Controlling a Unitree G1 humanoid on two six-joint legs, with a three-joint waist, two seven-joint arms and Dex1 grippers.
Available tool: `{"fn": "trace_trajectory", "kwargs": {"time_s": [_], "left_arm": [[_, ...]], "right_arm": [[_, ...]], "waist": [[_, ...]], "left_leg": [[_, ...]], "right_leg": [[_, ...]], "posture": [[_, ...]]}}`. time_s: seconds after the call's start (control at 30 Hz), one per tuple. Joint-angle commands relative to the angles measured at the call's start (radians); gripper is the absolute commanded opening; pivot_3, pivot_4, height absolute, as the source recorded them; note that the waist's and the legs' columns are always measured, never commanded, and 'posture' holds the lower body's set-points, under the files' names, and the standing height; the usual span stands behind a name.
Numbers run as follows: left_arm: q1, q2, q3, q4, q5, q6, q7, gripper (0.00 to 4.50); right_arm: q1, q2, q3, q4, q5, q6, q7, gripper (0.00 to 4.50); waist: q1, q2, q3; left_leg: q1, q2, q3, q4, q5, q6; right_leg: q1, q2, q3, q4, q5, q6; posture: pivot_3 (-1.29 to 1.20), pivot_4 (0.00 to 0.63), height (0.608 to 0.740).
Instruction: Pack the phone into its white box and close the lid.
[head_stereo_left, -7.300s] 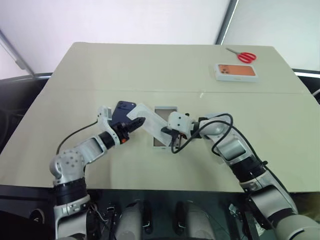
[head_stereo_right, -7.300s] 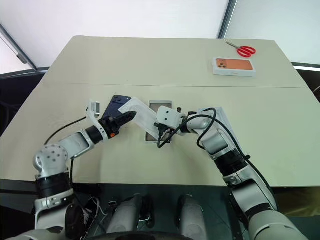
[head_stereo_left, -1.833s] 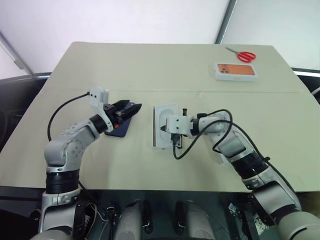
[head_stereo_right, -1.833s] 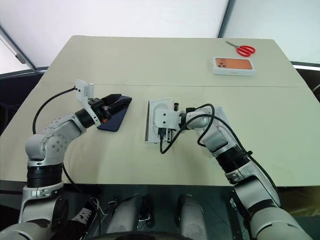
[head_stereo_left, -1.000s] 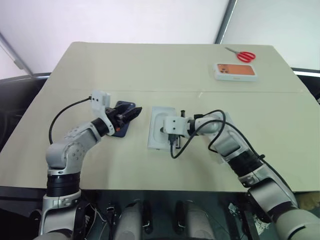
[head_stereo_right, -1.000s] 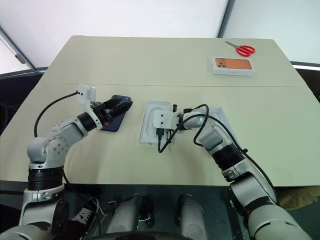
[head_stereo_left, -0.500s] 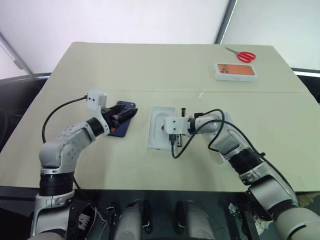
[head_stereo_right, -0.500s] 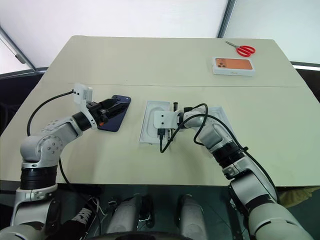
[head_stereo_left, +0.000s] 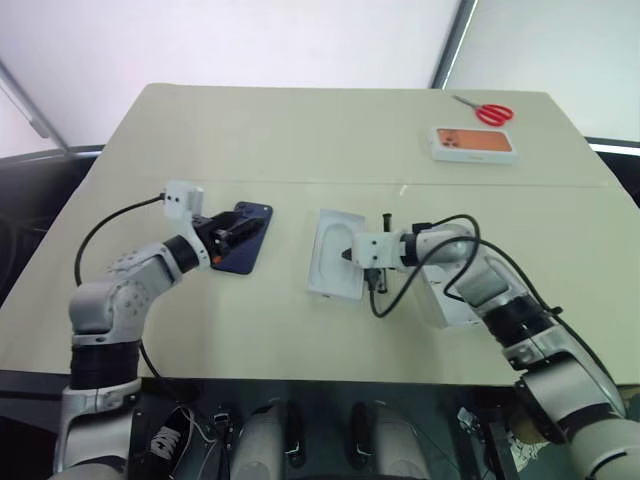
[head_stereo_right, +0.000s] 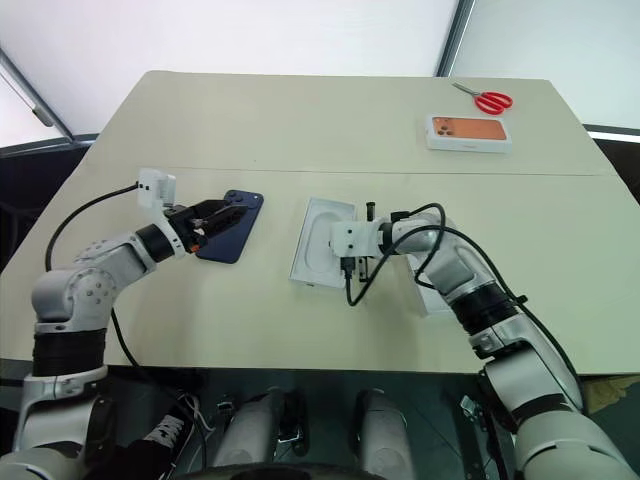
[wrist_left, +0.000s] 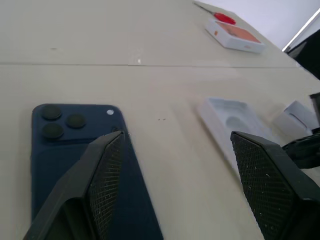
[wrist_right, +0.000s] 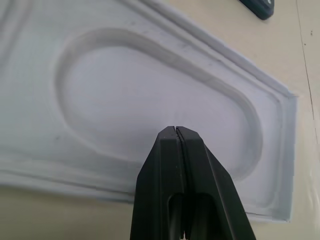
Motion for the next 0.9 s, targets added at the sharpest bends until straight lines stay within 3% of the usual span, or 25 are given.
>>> {"fn": "trace_trajectory", "kwargs": {"time_s": [0.03, 0.2, 0.4, 0.57, 0.73, 0.9], "left_arm": [[-0.039, 0.021, 0.03, 0.007, -0.032, 0.03, -0.013, 3.56], [-0.076, 0.058, 0.056, 0.071, -0.049, 0.082, -0.03, 3.56], [-0.144, 0.157, 0.094, 0.191, -0.091, 0.175, -0.102, 3.56], [-0.198, 0.261, 0.019, 0.4, 0.006, 0.113, -0.229, 3.56], [-0.278, 0.271, -0.053, 0.628, 0.09, 0.076, -0.326, 3.56], [-0.342, 0.223, -0.128, 0.759, 0.166, 0.034, -0.399, 3.56]], "right_arm": [[-0.012, 0.032, -0.033, 0.008, 0.035, 0.023, -0.005, 0.0], [-0.036, 0.101, -0.046, 0.007, 0.043, 0.029, -0.046, 0.0], [-0.091, 0.231, -0.109, -0.017, 0.123, 0.175, -0.102, 0.0], [-0.159, 0.359, -0.087, 0.039, 0.116, 0.256, -0.182, 0.0], [-0.206, 0.441, -0.009, 0.136, 0.033, 0.322, -0.234, 0.0], [-0.278, 0.49, 0.048, 0.27, -0.028, 0.396, -0.246, 0.0]], "waist": [[0.001, 0.0, 0.0], [-0.002, 0.0, 0.0], [-0.006, 0.0, 0.0], [-0.006, 0.0, 0.0], [-0.005, 0.0, 0.0], [-0.006, 0.0, 0.0]], "left_leg": [[0.0, 0.0, 0.0, 0.0, 0.0, 0.0], [0.0, 0.0, 0.0, 0.0, 0.0, 0.0], [-0.001, 0.001, 0.0, 0.0, 0.0, 0.0], [0.0, 0.0, 0.001, -0.001, -0.001, -0.002], [-0.002, 0.0, 0.002, -0.002, -0.001, -0.004], [-0.004, 0.0, 0.003, -0.001, -0.001, -0.004]], "right_leg": [[0.0, 0.0, 0.0, 0.0, 0.0, 0.0], [0.0, 0.0, 0.0, 0.0, 0.0, 0.0], [-0.001, 0.001, 0.0, 0.001, 0.0, 0.0], [-0.002, 0.001, 0.0, 0.001, 0.0, 0.0], [-0.003, 0.001, 0.0, 0.001, 0.0, 0.0], [-0.007, 0.001, 0.001, 0.003, 0.0, 0.0]], "posture": [[0.0, 0.15, 0.738], [0.0, 0.15, 0.738], [0.0, 0.15, 0.738], [0.0, 0.15, 0.738], [0.0, 0.15, 0.738], [0.0, 0.15, 0.738]]}}
